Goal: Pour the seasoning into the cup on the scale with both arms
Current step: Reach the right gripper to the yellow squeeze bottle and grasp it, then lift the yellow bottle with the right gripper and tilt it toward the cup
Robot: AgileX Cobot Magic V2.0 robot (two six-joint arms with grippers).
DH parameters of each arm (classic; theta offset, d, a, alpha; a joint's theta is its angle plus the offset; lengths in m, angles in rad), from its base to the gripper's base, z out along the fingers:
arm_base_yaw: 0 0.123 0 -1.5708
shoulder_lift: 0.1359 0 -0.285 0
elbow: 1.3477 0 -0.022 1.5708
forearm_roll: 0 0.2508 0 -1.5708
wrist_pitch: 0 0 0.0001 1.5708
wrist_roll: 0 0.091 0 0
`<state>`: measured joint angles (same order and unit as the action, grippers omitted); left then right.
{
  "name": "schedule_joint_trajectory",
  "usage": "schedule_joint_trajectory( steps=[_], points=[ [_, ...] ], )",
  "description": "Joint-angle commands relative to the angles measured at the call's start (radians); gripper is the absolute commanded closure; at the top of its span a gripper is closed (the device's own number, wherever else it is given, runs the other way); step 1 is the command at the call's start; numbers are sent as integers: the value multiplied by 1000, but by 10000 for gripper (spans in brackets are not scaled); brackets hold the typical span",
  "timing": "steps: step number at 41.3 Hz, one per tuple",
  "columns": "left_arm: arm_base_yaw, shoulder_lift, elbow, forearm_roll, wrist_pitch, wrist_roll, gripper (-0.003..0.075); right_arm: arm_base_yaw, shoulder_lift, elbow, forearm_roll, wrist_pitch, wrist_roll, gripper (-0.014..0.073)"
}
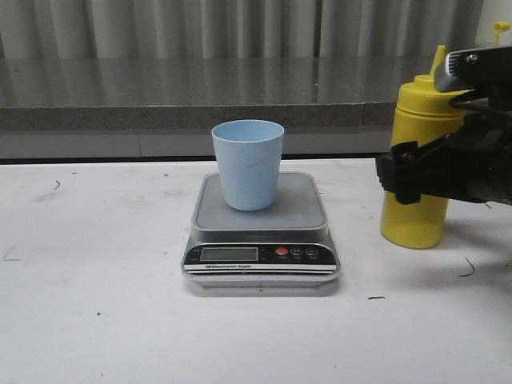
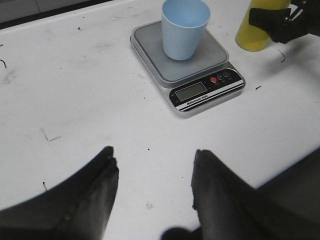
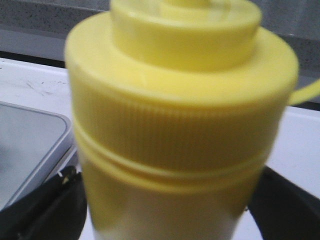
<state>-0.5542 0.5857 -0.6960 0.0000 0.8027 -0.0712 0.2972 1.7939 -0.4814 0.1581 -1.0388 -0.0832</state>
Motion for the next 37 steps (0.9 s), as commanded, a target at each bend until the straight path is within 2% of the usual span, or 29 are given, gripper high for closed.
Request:
schedule_joint_trajectory(
  steps=[1, 7, 12, 17, 22, 28, 33, 37],
  points=[
    [-5, 1, -28, 0, -69, -7, 374, -4, -7, -56, 4, -92, 3, -60],
    [-5, 1, -28, 0, -69, -7, 374, -4, 17, -83, 14, -86, 3, -28],
    [-5, 1, -28, 0, -69, -7, 374, -4, 18, -84, 14, -85, 3, 143],
    [-5, 1, -28, 0, -69, -7, 374, -4, 15, -84, 10, -91, 2, 249],
    [-5, 1, -28, 0, -69, -7, 374, -4, -20, -84, -12, -78, 2, 251],
    [-5, 1, -28, 0, -69, -7, 374, -4, -111, -86, -22, 2, -6, 251],
    [-5, 1, -28, 0, -69, -7, 374, -4, -202, -114, -30, 158, -71, 251],
    [-5, 1, -28, 0, -69, -7, 374, -4, -268, -174, -49, 355, -140, 251]
  ],
)
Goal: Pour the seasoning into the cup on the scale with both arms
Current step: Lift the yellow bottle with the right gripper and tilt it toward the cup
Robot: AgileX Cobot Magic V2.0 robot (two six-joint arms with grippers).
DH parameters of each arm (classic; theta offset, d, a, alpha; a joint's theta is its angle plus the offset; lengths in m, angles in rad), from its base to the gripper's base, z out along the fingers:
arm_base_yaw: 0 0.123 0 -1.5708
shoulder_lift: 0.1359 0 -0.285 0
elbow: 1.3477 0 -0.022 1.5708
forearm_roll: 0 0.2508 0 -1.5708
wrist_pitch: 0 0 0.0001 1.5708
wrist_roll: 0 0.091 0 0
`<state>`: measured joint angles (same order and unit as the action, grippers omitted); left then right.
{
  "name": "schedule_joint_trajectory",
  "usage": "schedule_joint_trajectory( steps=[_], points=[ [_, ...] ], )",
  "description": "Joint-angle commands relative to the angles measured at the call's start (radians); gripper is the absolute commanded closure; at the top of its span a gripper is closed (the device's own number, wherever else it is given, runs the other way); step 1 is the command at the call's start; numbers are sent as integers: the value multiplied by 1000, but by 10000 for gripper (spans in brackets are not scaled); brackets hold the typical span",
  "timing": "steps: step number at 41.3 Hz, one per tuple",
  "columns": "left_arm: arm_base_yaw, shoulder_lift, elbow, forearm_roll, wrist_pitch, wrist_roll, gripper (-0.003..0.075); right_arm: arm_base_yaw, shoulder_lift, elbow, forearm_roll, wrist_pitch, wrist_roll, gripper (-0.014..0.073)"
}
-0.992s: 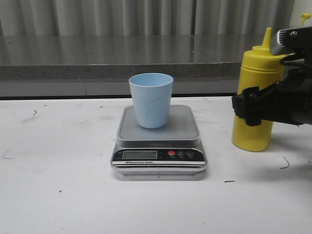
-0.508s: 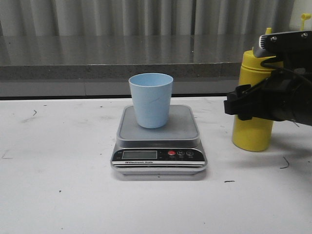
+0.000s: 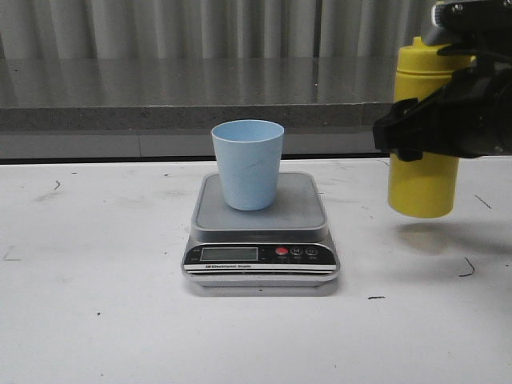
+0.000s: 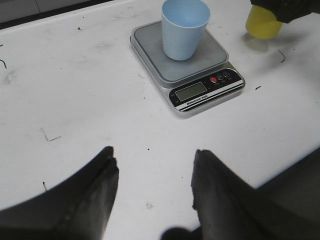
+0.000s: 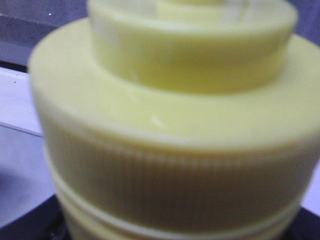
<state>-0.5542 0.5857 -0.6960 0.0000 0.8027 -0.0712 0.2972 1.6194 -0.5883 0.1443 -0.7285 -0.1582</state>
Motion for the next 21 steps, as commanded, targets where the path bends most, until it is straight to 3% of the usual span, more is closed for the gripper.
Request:
schedule_joint_trajectory(
  steps=[1, 7, 10, 14, 21],
  points=[
    [-5, 1, -28, 0, -69, -7, 374, -4, -106, -93, -40, 115, -80, 251],
    [-5, 1, -28, 0, -69, -7, 374, -4, -164, -260, -97, 499, -118, 251],
    [-5, 1, -28, 0, -69, -7, 374, 6, -167, -374, -188, 710, -118, 251],
    [-5, 1, -28, 0, -69, -7, 374, 45, -152, -508, -372, 929, -118, 251],
    [-5, 1, -28, 0, -69, -7, 374, 164, -85, -673, -691, 1192, -118, 251]
  ],
)
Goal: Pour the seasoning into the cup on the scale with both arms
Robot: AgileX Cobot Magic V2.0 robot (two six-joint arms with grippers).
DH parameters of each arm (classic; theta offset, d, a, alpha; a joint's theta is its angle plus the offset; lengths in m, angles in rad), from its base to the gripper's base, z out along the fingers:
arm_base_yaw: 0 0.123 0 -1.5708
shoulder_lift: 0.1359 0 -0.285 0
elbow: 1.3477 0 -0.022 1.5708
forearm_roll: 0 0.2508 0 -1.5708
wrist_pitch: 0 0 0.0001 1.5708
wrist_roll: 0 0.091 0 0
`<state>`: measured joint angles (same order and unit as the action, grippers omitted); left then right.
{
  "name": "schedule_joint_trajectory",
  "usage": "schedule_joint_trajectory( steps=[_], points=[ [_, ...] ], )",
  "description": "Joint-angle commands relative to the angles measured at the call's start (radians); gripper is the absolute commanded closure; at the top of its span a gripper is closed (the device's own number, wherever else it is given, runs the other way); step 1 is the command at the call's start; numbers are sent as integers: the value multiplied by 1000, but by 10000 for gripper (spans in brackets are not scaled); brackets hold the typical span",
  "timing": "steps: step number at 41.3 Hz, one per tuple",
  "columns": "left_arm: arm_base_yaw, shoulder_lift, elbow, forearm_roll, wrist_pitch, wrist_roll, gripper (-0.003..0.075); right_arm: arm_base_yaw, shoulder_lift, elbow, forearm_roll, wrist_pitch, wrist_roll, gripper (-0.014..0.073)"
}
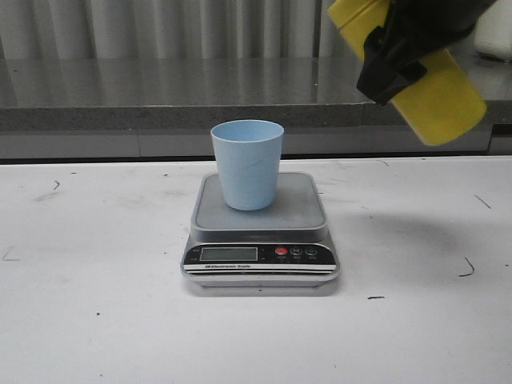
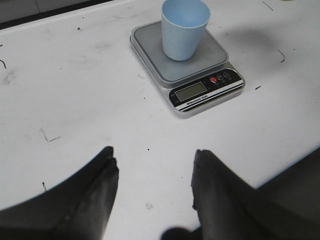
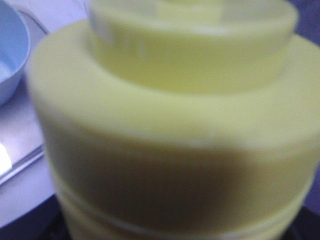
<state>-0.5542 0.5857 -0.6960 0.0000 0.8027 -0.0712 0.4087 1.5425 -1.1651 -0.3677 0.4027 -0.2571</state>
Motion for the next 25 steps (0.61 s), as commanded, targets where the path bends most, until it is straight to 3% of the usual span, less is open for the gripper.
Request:
schedule_joint_trajectory(
  steps=[1, 12, 16, 25],
  points=[
    [-5, 1, -28, 0, -69, -7, 374, 68, 4, -120, -218, 105, -19, 251],
    [-5, 1, -28, 0, -69, -7, 374, 219, 160, -240, -686, 397, -19, 251],
    [-5, 1, -28, 0, -69, -7, 374, 238, 198, -239, -841, 430, -19, 251],
    [-5, 1, -28, 0, -69, -7, 374, 250, 234, -239, -1030, 437, -20, 251]
  ],
)
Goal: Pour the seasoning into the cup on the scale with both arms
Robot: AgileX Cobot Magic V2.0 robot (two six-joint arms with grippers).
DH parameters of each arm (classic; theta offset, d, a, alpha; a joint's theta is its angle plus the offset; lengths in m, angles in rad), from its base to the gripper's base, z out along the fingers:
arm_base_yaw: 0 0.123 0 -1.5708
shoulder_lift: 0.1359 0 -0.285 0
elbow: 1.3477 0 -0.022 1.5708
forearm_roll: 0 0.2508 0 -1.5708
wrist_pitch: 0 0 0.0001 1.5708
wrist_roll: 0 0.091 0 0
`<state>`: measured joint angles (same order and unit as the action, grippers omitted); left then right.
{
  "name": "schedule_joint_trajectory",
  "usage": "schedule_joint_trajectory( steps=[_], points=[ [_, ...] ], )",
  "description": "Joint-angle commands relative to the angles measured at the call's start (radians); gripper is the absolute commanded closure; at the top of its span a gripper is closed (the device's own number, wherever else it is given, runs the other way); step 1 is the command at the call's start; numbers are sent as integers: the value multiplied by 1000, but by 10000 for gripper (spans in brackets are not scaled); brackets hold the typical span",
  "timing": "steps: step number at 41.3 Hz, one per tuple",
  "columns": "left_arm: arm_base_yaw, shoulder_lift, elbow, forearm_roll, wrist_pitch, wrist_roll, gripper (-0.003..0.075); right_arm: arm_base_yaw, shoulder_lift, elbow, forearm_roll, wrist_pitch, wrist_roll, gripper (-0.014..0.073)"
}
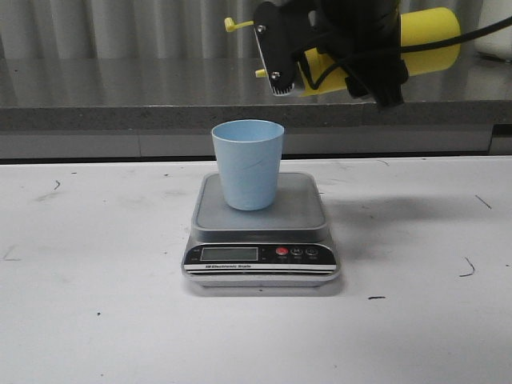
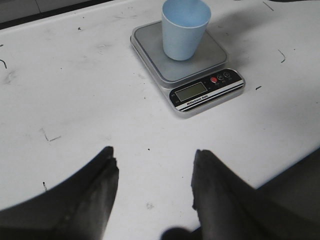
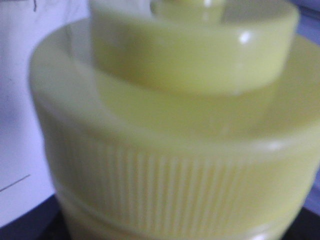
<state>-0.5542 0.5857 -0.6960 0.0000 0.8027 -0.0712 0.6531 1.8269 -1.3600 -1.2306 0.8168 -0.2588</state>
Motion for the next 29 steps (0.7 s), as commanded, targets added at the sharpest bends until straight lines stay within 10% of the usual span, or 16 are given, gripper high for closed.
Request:
schedule_joint_trajectory(
  steps=[1, 21, 29],
  points=[
    [-5, 1, -28, 0, -69, -7, 374, 7, -50, -43, -174, 14, -18, 251],
    [-5, 1, -28, 0, -69, -7, 374, 11, -50, -42, -173, 14, -90, 251],
    [-5, 1, -28, 0, -69, -7, 374, 10, -59, -42, -140, 32, 207, 251]
  ],
)
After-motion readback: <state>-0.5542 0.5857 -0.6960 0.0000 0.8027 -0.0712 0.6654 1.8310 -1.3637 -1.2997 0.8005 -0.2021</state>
